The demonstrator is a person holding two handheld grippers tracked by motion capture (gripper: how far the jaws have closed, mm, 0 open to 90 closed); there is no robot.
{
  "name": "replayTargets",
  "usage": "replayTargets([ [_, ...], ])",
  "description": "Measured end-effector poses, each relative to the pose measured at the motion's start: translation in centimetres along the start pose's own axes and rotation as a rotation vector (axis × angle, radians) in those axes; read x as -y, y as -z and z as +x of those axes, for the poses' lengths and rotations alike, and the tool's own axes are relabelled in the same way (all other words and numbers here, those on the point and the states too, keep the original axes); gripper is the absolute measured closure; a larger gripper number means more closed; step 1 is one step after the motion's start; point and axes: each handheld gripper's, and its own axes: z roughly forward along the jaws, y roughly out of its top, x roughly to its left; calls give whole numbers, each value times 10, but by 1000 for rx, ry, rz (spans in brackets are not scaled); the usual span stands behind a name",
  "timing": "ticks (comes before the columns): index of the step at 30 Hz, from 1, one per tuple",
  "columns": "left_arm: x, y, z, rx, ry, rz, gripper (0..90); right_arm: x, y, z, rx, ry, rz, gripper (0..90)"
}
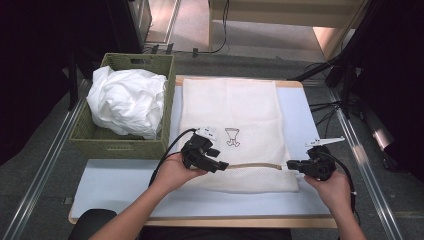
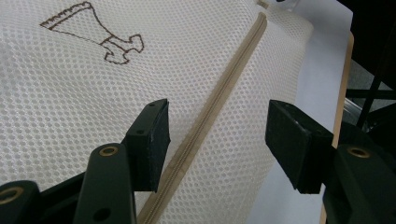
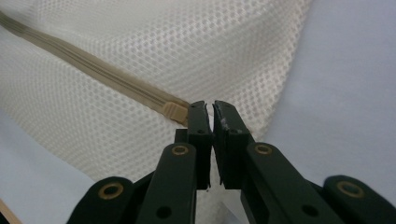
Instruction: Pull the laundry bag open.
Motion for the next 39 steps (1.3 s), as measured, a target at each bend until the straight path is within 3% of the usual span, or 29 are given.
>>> replayTargets([
  [1, -1, 1, 0, 2, -4, 4, 408, 2, 0, -3, 21, -10, -4, 834],
  [6, -2, 0, 1, 6, 3, -7, 409, 5, 2, -7, 28, -35, -4, 820],
  [8, -2, 0, 2, 5, 1, -5, 409, 7, 0, -9, 42, -41, -6, 755],
  [10, -2, 0, 2, 6, 0, -5, 409, 8, -1, -9, 50, -47, -5, 754],
  [11, -3, 0, 2, 5, 0, -2, 409, 9, -3, -9, 61, -37, -2, 699],
  [13, -3, -1, 2, 9, 0, -7, 409, 9, -4, -10, 61, -44, 0, 678],
  [14, -3, -1, 2, 10, 0, -8, 409, 9, -7, -10, 79, -49, 5, 611],
  [22, -3, 0, 3, 12, 2, -16, 409, 7, -19, -5, 85, -46, 25, 559],
  [27, -4, 2, 2, 8, -1, -23, 411, 5, -23, -1, 102, -30, 31, 577],
  [36, -4, 2, 1, 10, 2, -31, 411, 5, -28, 12, 194, -6, 35, 679],
  [39, -4, 1, 0, 11, 3, -30, 411, 5, -29, 13, 197, 12, 31, 700],
])
